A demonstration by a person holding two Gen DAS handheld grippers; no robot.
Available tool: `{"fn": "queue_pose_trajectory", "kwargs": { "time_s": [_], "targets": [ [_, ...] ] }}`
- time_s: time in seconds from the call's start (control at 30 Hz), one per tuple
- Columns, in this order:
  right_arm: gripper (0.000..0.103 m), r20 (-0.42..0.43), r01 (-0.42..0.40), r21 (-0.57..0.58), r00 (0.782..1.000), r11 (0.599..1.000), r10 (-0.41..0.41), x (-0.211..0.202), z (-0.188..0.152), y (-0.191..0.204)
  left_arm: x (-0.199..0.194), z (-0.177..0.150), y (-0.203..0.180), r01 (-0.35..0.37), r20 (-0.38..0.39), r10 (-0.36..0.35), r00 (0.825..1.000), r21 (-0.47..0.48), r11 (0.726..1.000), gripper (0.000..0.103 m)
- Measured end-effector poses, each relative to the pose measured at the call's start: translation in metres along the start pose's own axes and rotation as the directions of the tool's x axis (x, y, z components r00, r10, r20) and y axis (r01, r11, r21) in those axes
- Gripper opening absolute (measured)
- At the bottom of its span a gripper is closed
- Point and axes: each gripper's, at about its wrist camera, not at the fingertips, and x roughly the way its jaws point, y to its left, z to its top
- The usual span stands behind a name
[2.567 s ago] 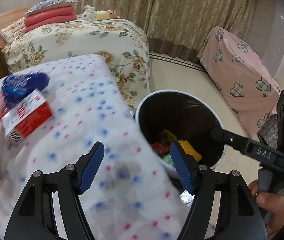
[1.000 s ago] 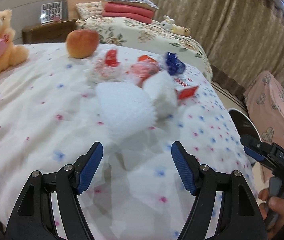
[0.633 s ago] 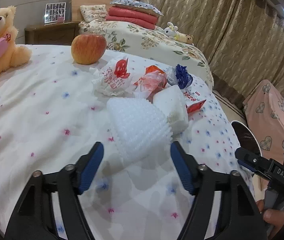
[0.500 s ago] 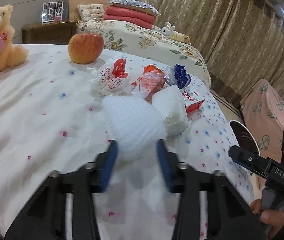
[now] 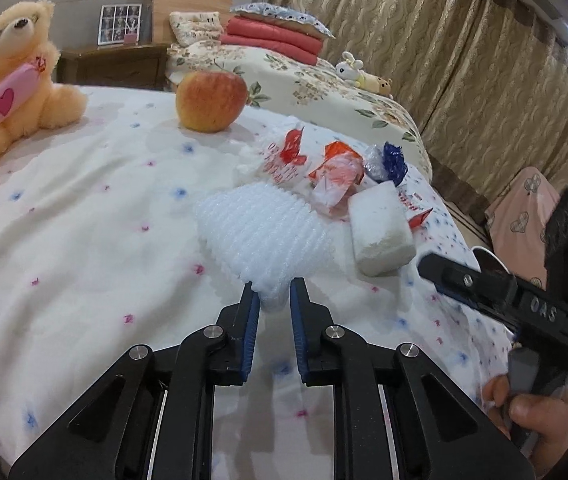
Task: Collect trash
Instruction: 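Grasp the white foam net with the left tool while the right tool grasps the white foam block, then carry the white foam net and foam block over the trash bin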
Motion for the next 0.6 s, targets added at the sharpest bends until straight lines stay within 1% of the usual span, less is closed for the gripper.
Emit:
{"fn": "queue_pose_trajectory", "kwargs": {
  "time_s": [0.1,0.13,0.2,0.23,0.27,0.33,0.37,0.43,0.5,0.6],
  "targets": [
    [0.082,-0.01,-0.016,0.003,1.0,1.0,0.016,0.012,0.005,0.005,0.004,-0.003,0.008,0.009,-0.027,-0.01,1.0,-0.027,1.0,0.015],
    [0.08,-0.008,-0.017,0.0,1.0,1.0,0.017,0.015,0.007,0.007,0.005,-0.004,0.01,0.01,-0.033,-0.012,0.999,-0.04,0.999,0.018],
    [0.071,-0.009,-0.014,-0.01,1.0,1.0,0.014,0.021,0.01,0.009,0.007,-0.004,0.012,0.013,-0.038,-0.015,0.999,-0.049,0.999,0.022],
    [0.059,-0.015,-0.009,-0.014,1.0,1.0,0.009,0.023,0.011,0.009,0.007,-0.003,0.012,0.01,-0.039,-0.012,0.999,-0.052,0.999,0.026],
    [0.045,-0.022,-0.006,-0.015,1.0,1.0,0.006,0.026,0.011,0.01,0.007,-0.003,0.012,0.011,-0.039,-0.013,0.999,-0.053,0.999,0.028],
    [0.039,-0.026,-0.019,-0.013,0.999,1.0,0.019,0.026,0.011,0.009,0.008,-0.001,0.011,0.006,-0.035,-0.008,0.999,-0.053,0.999,0.036],
    [0.034,-0.02,-0.018,-0.021,1.0,1.0,0.017,0.024,0.01,0.01,0.008,-0.001,0.011,0.004,-0.034,-0.006,0.999,-0.054,0.999,0.038],
    [0.029,-0.019,-0.022,-0.03,1.0,0.999,0.022,0.02,0.008,0.012,0.009,0.001,0.009,0.005,-0.032,-0.007,0.999,-0.057,0.998,0.039],
    [0.029,-0.02,-0.026,-0.026,0.999,0.999,0.026,0.017,0.007,0.011,0.011,0.004,0.007,0.008,-0.033,-0.009,0.999,-0.055,0.998,0.038],
    [0.028,-0.012,-0.031,-0.018,0.999,0.999,0.031,0.007,0.003,0.006,0.011,0.007,0.001,0.009,-0.012,-0.01,1.0,-0.033,0.999,0.038]
  ]
}}
